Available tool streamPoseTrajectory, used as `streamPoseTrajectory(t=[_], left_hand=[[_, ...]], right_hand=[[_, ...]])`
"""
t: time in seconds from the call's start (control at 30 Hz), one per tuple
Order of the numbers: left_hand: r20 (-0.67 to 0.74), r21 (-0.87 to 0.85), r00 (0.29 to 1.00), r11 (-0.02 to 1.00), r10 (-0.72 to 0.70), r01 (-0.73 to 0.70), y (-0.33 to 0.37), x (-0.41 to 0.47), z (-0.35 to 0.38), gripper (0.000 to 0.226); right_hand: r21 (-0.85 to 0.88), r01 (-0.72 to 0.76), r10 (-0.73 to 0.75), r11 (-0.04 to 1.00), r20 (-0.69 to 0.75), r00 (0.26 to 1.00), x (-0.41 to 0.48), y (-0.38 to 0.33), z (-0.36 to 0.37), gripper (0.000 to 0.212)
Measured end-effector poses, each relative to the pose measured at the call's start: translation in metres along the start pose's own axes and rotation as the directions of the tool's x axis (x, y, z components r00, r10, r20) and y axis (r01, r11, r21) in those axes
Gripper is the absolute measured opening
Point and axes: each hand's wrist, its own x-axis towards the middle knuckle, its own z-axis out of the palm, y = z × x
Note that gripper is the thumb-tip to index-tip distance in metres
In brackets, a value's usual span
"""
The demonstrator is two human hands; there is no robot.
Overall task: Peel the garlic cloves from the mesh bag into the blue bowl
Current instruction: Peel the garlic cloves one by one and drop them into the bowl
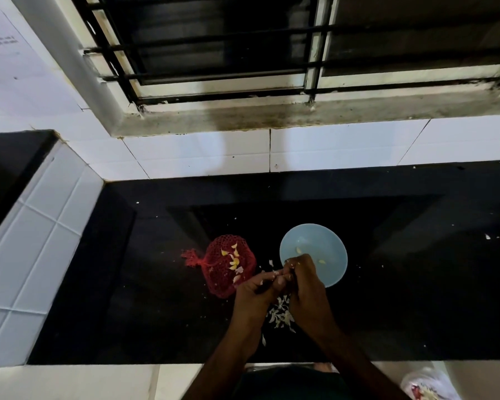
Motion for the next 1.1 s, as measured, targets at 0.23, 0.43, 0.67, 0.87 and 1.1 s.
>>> streamPoseTrajectory(t=[0.23, 0.43, 0.67, 0.87, 1.1], left_hand=[[-0.001, -0.049, 0.995, 0.994, -0.101, 0.101, -0.004, 0.002, 0.006, 0.025], [0.092, -0.163, 0.972, 0.96, -0.214, 0.227, -0.005, 0.001, 0.004, 0.029], [0.081, 0.012, 0.987, 0.99, -0.139, 0.139, -0.005, 0.004, 0.0, 0.023], [0.03, 0.084, 0.992, 0.989, -0.123, 0.12, -0.009, 0.004, 0.003, 0.016], [-0.025, 0.108, 0.998, 0.993, -0.051, 0.053, -0.004, 0.004, -0.005, 0.011]], right_hand=[[-0.046, 0.032, -0.033, 0.998, -0.012, 0.999, -0.002, -0.002, 0.004, 0.014], [-0.278, 0.27, -0.246, 0.922, 0.119, 0.962, 0.005, 0.004, -0.01, 0.022], [-0.331, 0.218, -0.225, 0.918, 0.018, 0.974, 0.009, 0.007, -0.006, 0.021], [-0.214, 0.046, -0.06, 0.976, -0.059, 0.996, 0.004, 0.001, 0.004, 0.024], [-0.01, 0.063, -0.063, 0.998, -0.035, 0.997, -0.001, 0.001, 0.004, 0.017]])
